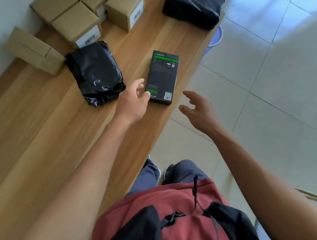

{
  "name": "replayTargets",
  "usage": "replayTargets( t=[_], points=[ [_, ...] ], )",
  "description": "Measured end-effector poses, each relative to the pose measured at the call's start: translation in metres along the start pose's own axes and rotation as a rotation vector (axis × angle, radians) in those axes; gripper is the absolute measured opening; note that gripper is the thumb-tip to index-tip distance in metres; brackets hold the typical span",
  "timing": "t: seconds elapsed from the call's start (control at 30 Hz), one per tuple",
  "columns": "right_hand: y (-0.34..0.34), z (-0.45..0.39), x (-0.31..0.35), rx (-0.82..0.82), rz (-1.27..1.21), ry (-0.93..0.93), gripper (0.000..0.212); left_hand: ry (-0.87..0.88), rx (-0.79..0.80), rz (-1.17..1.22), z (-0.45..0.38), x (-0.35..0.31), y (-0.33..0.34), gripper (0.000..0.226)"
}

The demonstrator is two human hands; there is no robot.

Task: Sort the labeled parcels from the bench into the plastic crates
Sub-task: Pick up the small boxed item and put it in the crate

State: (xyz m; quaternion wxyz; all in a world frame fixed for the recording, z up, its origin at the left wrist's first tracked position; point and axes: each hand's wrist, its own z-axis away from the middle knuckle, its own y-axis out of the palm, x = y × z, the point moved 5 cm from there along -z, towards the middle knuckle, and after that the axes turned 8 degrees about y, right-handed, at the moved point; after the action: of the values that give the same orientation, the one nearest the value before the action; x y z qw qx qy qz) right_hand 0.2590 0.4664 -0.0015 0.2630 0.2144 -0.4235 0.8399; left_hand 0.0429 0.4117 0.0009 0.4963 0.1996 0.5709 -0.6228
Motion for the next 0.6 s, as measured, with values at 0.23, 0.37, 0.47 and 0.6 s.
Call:
replayTargets(
  t=[0.23,0.37,0.47,0.6],
  points=[
    [0.014,-0.061,-0.015,0.099,0.032,0.054,0.057,-0.157,0.03,0.038,-0.048,0.018,0.022,0.051],
    [0.021,-0.091,-0.015,0.155,0.014,0.09,0.063,-0.231,0.039,0.018,-0.065,0.02,0.038,0.053],
    [0.027,-0.107,-0.012,0.208,-0.006,0.145,0.065,-0.289,0.028,0.008,-0.076,0.021,0.048,0.056],
    [0.031,-0.128,-0.011,0.293,-0.069,0.092,0.047,-0.344,0.031,0.018,-0.088,0.023,0.059,0.061]
  ],
)
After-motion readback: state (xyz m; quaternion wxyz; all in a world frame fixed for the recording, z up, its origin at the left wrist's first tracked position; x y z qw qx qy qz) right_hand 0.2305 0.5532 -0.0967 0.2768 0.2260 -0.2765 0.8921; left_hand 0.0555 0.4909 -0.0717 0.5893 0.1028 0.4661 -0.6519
